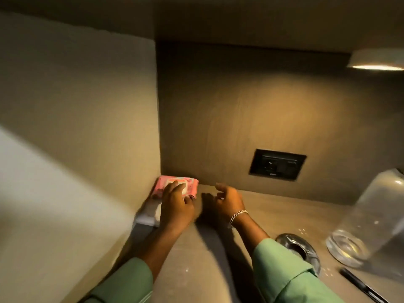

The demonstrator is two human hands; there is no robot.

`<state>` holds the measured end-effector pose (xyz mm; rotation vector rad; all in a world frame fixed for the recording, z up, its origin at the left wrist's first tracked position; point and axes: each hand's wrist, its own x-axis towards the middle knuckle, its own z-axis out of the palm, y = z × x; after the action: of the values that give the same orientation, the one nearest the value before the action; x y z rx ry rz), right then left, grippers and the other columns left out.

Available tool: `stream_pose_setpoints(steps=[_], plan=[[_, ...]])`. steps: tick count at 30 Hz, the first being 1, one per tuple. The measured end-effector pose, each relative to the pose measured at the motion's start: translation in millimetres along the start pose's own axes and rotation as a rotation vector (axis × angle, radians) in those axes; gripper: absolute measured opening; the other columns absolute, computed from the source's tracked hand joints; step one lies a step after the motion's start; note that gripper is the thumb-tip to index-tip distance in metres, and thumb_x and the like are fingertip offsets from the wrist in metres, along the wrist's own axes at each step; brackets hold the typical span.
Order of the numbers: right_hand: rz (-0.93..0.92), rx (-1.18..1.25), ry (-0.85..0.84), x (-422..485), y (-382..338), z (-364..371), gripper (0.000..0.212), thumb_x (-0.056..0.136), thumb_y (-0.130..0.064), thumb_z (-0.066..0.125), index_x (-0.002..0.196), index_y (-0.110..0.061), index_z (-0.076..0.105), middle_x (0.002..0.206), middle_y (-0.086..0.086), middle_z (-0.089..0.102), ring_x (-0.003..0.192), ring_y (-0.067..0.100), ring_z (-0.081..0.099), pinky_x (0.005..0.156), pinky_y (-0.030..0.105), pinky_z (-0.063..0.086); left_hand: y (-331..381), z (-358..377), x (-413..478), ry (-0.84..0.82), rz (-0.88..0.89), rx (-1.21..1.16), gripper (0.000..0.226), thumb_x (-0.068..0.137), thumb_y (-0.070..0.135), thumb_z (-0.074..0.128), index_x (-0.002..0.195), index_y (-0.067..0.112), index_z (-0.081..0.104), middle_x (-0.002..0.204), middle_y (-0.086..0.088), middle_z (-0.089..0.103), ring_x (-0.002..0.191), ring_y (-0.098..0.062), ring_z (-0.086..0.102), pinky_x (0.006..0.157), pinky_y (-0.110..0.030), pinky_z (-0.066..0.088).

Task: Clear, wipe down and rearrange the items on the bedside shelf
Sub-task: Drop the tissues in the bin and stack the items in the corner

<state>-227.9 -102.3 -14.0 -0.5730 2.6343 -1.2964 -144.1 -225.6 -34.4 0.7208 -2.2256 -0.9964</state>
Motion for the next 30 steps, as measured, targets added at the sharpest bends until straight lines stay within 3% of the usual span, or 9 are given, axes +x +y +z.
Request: stream_pose_setpoints(steps=[2,4,8,12,16,19,22,26,30], plan=[[-0.007,-0.062,0.067,-18,18,-37,0.036,0.085,-0.002,0.058,0.12,-0.007,0.065,0.118,0.012,0.07,0.105,0.022,0.066,0.087,0.02,0.044,26,18,-18,-0.053,0.006,-0.086,0.031,0.078,0.006,0.059,0.107,0.009,0.07,0.115,-0.013,0.069,0.11,-0.032,0.061,0.099,-0.041,0.047],[0.042,-0.17,0.15,-43,43,-78,0.031,0.085,-0.009,0.061,0.115,-0.011,0.068,0.114,0.01,0.072,0.105,0.022,0.067,0.092,0.025,0.047,53,39,-41,-0.23,-0.082,-0.128,0.022,0.077,0.015,0.06,0.093,0.02,0.074,0.099,-0.004,0.075,0.096,-0.025,0.067,0.089,-0.037,0.053],[0.273,-0.621,0.181,-94,91,-133,0.029,0.083,-0.031,0.058,0.106,-0.016,0.067,0.108,0.01,0.07,0.098,0.029,0.064,0.085,0.037,0.054,90,76,-83,-0.572,-0.22,-0.134,0.009,0.067,0.027,0.059,0.065,0.022,0.066,0.074,0.003,0.07,0.077,-0.023,0.069,0.076,-0.035,0.057],[0.421,-0.559,0.106,-112,107,-142,0.023,0.084,-0.03,0.06,0.098,-0.013,0.067,0.097,0.011,0.072,0.088,0.028,0.065,0.075,0.033,0.053,109,96,-107,-0.774,-0.249,-0.177,0.017,0.067,0.025,0.062,0.073,0.01,0.068,0.067,-0.004,0.067,0.06,-0.021,0.064,0.055,-0.031,0.05],[0.396,-0.365,0.224,-106,106,-138,0.015,0.079,-0.02,0.066,0.093,-0.015,0.071,0.09,0.009,0.073,0.084,0.029,0.068,0.074,0.034,0.057,108,96,-104,-0.693,-0.378,-0.293,0.019,0.07,0.018,0.061,0.077,0.004,0.071,0.081,-0.014,0.074,0.079,-0.027,0.07,0.072,-0.041,0.059],[0.389,-0.196,0.175,-93,90,-126,0.008,0.079,-0.015,0.072,0.077,-0.02,0.066,0.079,0.006,0.071,0.068,0.023,0.07,0.062,0.039,0.062,94,77,-90,-0.618,-0.559,-0.457,0.01,0.073,0.016,0.063,0.075,0.008,0.069,0.066,-0.006,0.063,0.065,-0.021,0.06,0.065,-0.036,0.055],[0.407,-0.089,0.123,-79,73,-109,0.019,0.075,-0.011,0.077,0.066,-0.02,0.063,0.075,0.007,0.07,0.071,0.025,0.07,0.071,0.045,0.061,80,58,-80,-0.506,-0.692,-0.57,0.007,0.075,0.012,0.06,0.075,0.009,0.065,0.061,-0.003,0.055,0.062,-0.019,0.054,0.064,-0.033,0.055],[0.375,0.067,0.068,-65,58,-89,0.019,0.074,-0.008,0.077,0.057,-0.011,0.07,0.062,0.008,0.072,0.06,0.021,0.068,0.059,0.037,0.06,64,34,-68,-0.386,-0.745,-0.677,0.009,0.075,0.008,0.055,0.073,0.008,0.064,0.056,-0.004,0.051,0.055,-0.016,0.05,0.057,-0.031,0.053],[0.276,0.213,0.023,-46,27,-58,0.022,0.076,-0.009,0.077,0.055,-0.012,0.07,0.052,0.001,0.069,0.055,0.016,0.061,0.053,0.029,0.049,40,3,-46,-0.178,-0.679,-0.666,0.008,0.074,0.01,0.06,0.072,0.008,0.068,0.059,-0.005,0.061,0.055,-0.018,0.058,0.059,-0.031,0.053]])
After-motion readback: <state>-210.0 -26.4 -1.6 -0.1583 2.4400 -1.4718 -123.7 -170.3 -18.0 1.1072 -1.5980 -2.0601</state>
